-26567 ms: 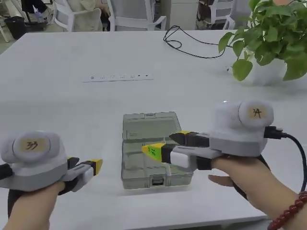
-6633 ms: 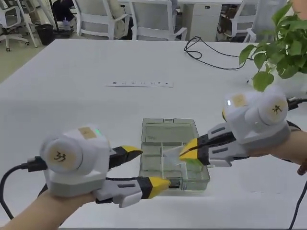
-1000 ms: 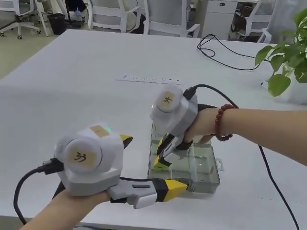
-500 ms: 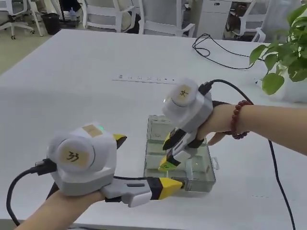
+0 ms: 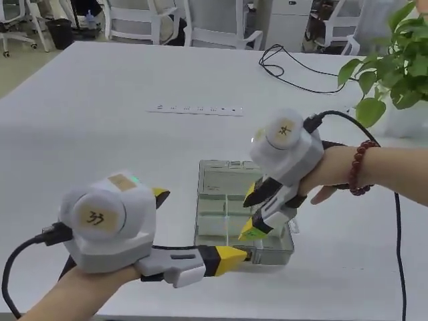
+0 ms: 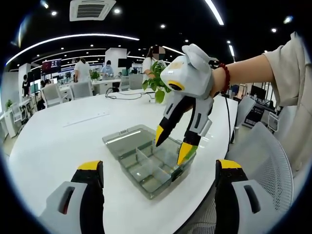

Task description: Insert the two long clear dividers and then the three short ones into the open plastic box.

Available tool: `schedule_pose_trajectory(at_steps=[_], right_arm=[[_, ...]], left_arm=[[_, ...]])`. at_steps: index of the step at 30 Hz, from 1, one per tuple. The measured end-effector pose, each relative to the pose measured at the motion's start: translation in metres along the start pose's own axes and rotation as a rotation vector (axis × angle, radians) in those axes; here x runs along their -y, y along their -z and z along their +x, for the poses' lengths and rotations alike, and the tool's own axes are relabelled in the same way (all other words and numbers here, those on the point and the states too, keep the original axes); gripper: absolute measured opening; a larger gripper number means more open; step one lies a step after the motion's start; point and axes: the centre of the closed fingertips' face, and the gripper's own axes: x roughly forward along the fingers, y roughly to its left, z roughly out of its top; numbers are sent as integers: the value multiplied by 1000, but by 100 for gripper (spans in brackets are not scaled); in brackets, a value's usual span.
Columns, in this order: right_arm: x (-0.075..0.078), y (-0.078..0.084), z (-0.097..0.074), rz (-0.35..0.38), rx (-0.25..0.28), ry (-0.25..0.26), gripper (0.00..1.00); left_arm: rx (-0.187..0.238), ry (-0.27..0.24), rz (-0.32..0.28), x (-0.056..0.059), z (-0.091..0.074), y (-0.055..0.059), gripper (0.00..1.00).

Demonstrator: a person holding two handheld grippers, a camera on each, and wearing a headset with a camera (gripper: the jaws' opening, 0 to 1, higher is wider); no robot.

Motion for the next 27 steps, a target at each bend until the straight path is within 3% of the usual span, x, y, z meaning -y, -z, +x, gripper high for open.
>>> schedule_pose_trajectory(at_steps=[11,27], right_arm=[[1,31,-18,36,6,14,50],[6,97,-40,119,-12,51,52]], left_arm=[[-11,6,5,2,3,1,96],[-8,-9,-1,0,4,2,94]])
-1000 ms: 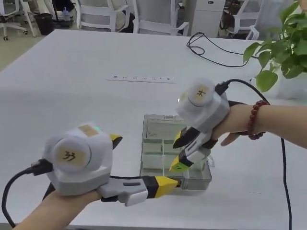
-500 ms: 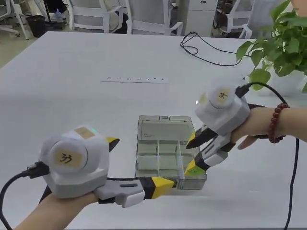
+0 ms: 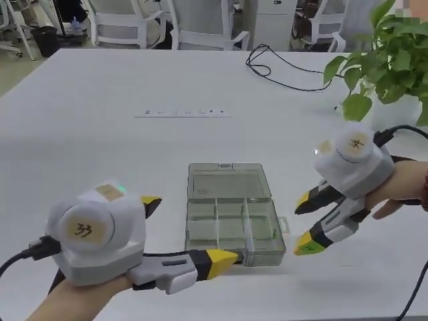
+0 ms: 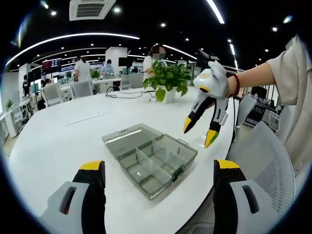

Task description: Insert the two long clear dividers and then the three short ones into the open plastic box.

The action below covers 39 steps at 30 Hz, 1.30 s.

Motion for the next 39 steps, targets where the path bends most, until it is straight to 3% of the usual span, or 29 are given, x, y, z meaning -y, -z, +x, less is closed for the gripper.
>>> schedule_pose_trajectory(at_steps=[12,16,29,34,39], right_arm=[[10,48,-3,3,-49,18,52],[14,67,0,-24,-99,30,51],[22,93,2,-66,-158,23,47],[27,104,2,-124,-210,25,46],[28,104,1,-144,-212,22,44]], left_arm=[[-5,-25,-6,-3,-2,1,92],[-2,-31,-8,-3,-2,0,92],[-18,-53,-17,-6,-4,4,89],[-25,-60,-21,-8,-4,5,88],[-30,-62,-23,-7,-4,6,87]])
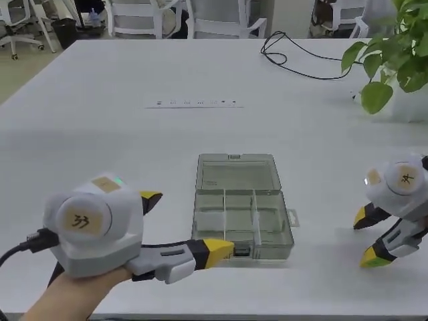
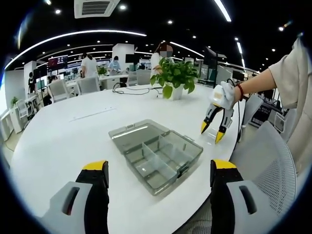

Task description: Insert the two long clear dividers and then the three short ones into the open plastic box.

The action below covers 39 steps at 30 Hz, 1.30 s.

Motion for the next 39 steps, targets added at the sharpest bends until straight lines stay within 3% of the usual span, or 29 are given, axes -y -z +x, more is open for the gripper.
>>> schedule_pose_trajectory(at_steps=[5,12,26,29,34,39], right_arm=[[-4,0,0,-7,-11,-21,40],[2,3,-1,14,7,-9,34],[-9,-6,-6,31,25,11,33],[-5,-9,-9,20,32,38,32],[13,-24,-21,13,98,127,32],[27,-36,-26,-6,147,185,32]], left_arm=[[-4,-1,-4,0,1,1,86],[-9,4,3,0,2,1,85],[-27,14,-6,1,2,4,83],[-22,19,-18,2,4,4,82],[-24,19,-23,2,6,3,78],[-13,26,-51,3,9,1,75]])
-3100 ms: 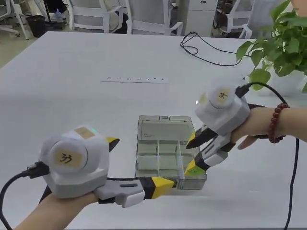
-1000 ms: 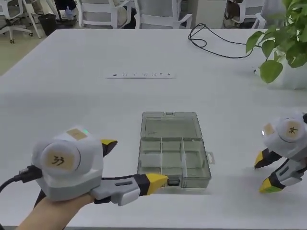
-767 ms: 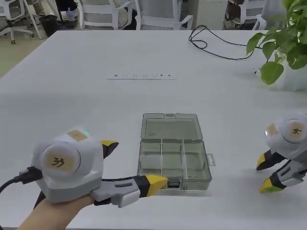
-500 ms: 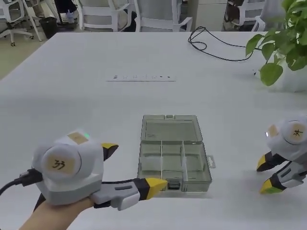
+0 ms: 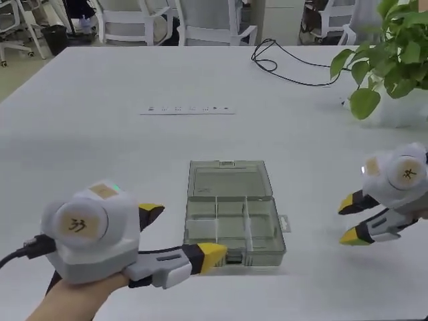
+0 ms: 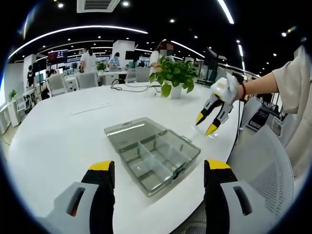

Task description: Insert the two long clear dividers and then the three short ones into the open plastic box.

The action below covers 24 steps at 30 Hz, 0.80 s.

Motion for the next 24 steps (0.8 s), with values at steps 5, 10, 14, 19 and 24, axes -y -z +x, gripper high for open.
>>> schedule_pose_trajectory(at_steps=[5,10,14,19,24], right_arm=[[15,-30,-11,-9,97,50,32],[15,-65,-20,-47,177,84,32],[11,-89,-23,-83,225,96,32],[10,-115,-24,-125,270,107,32],[4,-135,-22,-159,306,110,33]], left_arm=[[-6,-17,8,-1,2,1,69],[-2,-13,0,1,3,0,65],[11,-11,9,3,5,-3,61],[25,2,5,7,6,-6,56],[59,22,-33,11,7,-12,51]])
